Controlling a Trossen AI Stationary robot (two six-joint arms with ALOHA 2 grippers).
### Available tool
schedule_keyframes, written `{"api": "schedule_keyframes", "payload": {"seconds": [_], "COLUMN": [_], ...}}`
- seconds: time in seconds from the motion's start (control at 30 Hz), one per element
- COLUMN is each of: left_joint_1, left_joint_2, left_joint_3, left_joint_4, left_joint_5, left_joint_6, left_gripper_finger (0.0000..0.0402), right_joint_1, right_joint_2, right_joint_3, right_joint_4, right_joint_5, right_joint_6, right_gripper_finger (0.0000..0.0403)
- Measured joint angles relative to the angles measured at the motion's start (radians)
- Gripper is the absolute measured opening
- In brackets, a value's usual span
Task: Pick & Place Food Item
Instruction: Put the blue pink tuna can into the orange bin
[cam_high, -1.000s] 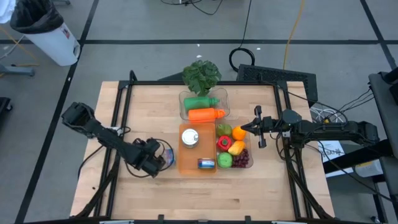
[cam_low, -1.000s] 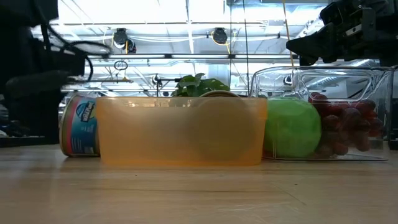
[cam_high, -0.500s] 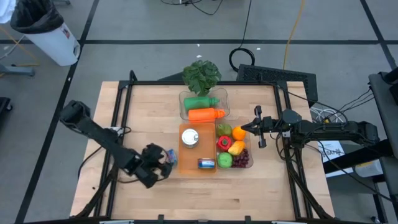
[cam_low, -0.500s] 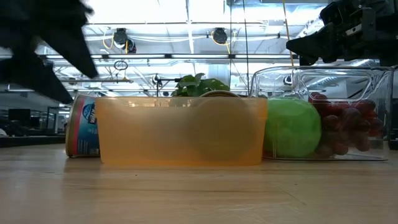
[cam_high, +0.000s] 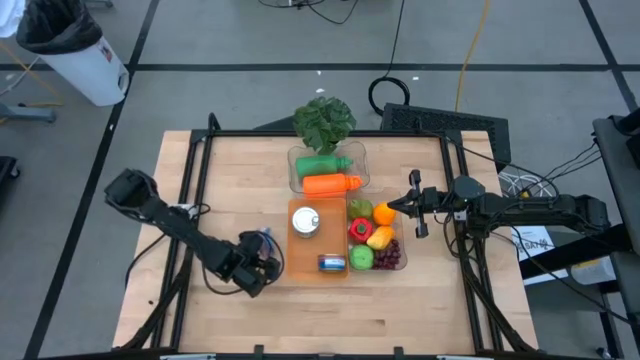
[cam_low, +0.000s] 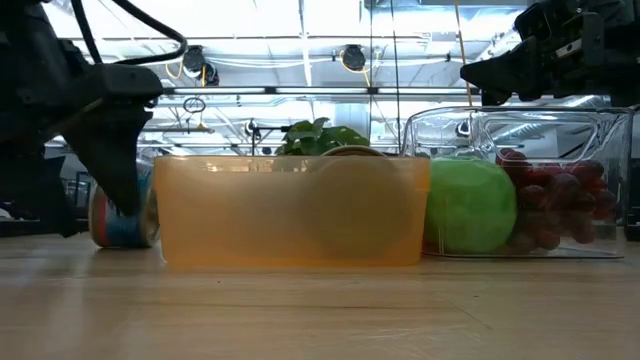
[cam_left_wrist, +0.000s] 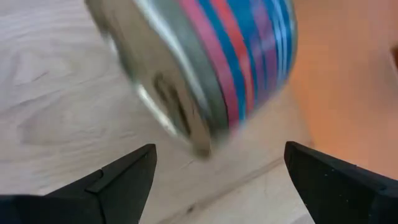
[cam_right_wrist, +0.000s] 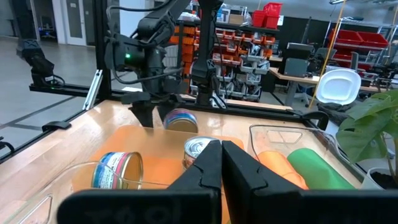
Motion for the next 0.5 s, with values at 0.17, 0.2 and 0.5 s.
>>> {"api": "schedule_keyframes", "payload": {"seconds": [0.17, 0.2, 0.5], "left_joint_1": [-0.022, -0.028, -0.012], "left_joint_2": [-0.021, -0.027, -0.016], "left_joint_3": [0.001, 0.005, 0.07], "left_joint_4": [-0.047, -0.07, -0.153], "left_joint_5": [0.045, 0.044, -0.214], "left_joint_6": [-0.021, -0.032, -0.114], "left_gripper_finger": [0.0365, 0.0365, 0.0365], "right_joint_1": [0.0, 0.0, 0.0], "right_joint_2": [0.0, 0.0, 0.0], "right_joint_3": [0.0, 0.0, 0.0], "right_joint_4": [0.0, 0.0, 0.0], "right_joint_5": [0.0, 0.0, 0.0], "right_joint_6": [0.0, 0.0, 0.0], "right_gripper_finger": [0.0, 0.0, 0.0]}}
